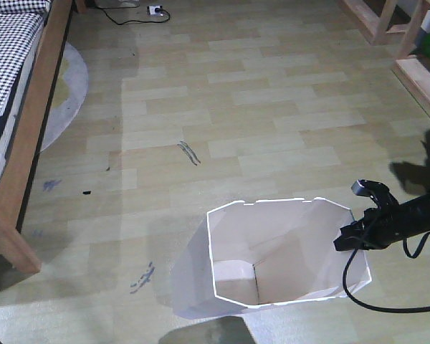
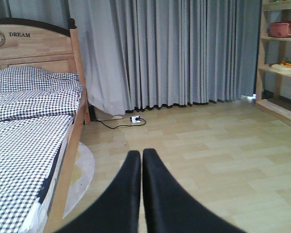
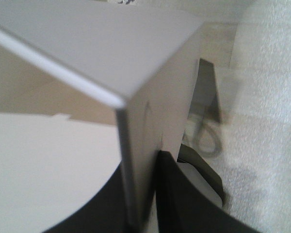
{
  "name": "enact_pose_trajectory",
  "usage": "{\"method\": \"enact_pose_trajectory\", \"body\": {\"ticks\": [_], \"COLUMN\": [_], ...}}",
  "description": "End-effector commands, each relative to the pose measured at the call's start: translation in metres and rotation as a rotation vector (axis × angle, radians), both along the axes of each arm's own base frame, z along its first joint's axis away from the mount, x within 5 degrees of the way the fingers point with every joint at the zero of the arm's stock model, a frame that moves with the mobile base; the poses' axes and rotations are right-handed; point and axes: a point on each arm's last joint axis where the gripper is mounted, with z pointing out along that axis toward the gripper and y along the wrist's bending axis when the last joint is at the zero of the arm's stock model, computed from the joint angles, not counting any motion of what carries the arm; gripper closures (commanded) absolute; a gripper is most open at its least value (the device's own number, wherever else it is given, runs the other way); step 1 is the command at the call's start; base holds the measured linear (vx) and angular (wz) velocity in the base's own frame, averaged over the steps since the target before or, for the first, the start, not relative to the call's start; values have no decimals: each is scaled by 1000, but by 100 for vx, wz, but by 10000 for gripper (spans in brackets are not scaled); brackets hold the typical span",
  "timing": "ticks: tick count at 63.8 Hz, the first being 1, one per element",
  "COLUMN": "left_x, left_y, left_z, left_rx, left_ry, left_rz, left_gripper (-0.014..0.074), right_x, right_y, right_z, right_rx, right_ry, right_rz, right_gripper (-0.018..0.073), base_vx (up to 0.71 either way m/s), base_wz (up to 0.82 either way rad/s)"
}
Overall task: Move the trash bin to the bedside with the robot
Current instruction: 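Hold the bin in the right gripper while the base turns toward the bed, then carry the held bin with the right gripper toward the bed headboard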
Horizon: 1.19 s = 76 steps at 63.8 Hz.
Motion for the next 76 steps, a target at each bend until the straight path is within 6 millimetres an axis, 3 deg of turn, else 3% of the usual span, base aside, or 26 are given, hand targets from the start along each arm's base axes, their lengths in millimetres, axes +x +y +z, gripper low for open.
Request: {"method": "enact_pose_trajectory", "body": {"ticks": [1, 76], "left_x": [0, 0], "left_y": [-1, -1], "left_z": [3, 3], "left_rx": [-23, -23], "left_ry": [-70, -70], "left_rz": [-9, -9], "left_gripper": [603, 603], "right_x": [9, 9], "right_y": [12, 12], "right_z": [38, 38], "right_rx": [217, 216], "right_ry": [-47, -48], "right_rz": [-3, -4], "right_gripper": [563, 563], "base_vx": [33, 31], "base_wz": [8, 5]}}
